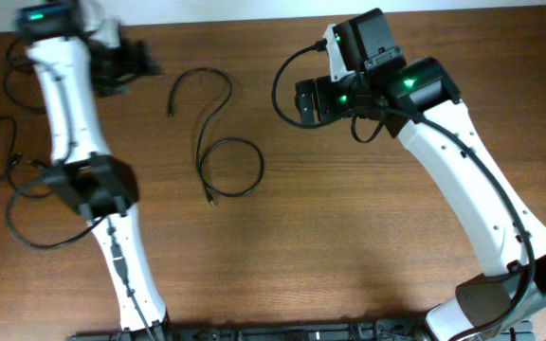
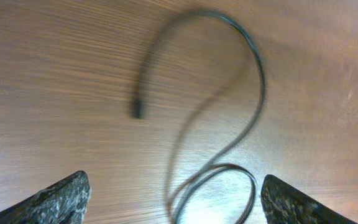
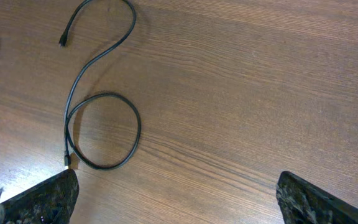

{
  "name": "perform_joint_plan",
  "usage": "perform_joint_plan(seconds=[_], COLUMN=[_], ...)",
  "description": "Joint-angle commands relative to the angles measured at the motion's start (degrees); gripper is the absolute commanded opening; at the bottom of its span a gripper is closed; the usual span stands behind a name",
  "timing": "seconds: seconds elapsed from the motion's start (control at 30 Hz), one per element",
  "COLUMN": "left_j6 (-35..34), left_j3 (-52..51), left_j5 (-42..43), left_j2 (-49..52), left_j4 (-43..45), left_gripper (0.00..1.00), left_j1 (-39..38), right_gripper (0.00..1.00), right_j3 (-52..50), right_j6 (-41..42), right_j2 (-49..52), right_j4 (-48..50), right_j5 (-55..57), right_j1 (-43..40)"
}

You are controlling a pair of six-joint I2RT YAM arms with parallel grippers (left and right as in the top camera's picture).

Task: Untangle cables

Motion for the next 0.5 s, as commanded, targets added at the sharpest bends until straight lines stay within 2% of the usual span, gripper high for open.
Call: perform_joint_plan(seconds=[0.0, 0.07, 0.13, 0.23, 0.33, 0.37, 0.4, 0.47], left_j6=[1.5, 1.5, 1.5, 2.9, 10.8, 11.3, 13.3, 21.8], left_j3=[-4.5, -9.8, -16.2, -22.4, -24.3, -24.3, -24.3, -24.3], left_j5=[-7.8, -12.7, -13.6, -13.5, -13.5, -13.3, -12.8, -12.9], left_j2=[-0.1, -0.1, -0.1, -0.1, -0.1, -0.1, -0.1, -0.1], left_j4=[-0.4, -0.1, 3.2, 12.4, 16.4, 16.2, 15.1, 11.8], left_gripper=[0.89, 0.91, 0.91, 0.87, 0.86, 0.84, 0.77, 0.75], left_j1=[-10.6, -16.2, -19.4, -20.3, -20.3, -20.3, -20.5, -21.4], right_gripper=[0.99, 0.99, 0.99, 0.99, 0.99, 0.99, 0.99, 0.99], right_j3=[-0.4, -0.4, -0.4, -0.4, -0.4, -0.4, -0.4, -0.4], right_j6=[6.3, 8.2, 8.2, 8.2, 8.2, 8.2, 8.2, 8.2], right_j2=[-0.5, -0.5, -0.5, -0.5, -0.5, -0.5, -0.5, -0.5], right_j4=[-1.2, -4.3, -7.9, -8.0, -7.8, -7.8, -7.8, -7.8], right_j5=[-0.1, -0.1, -0.1, -0.1, -0.1, -0.1, -0.1, -0.1], right_j1=[-6.6, -15.0, -21.1, -24.4, -24.5, -24.5, -24.5, -24.5])
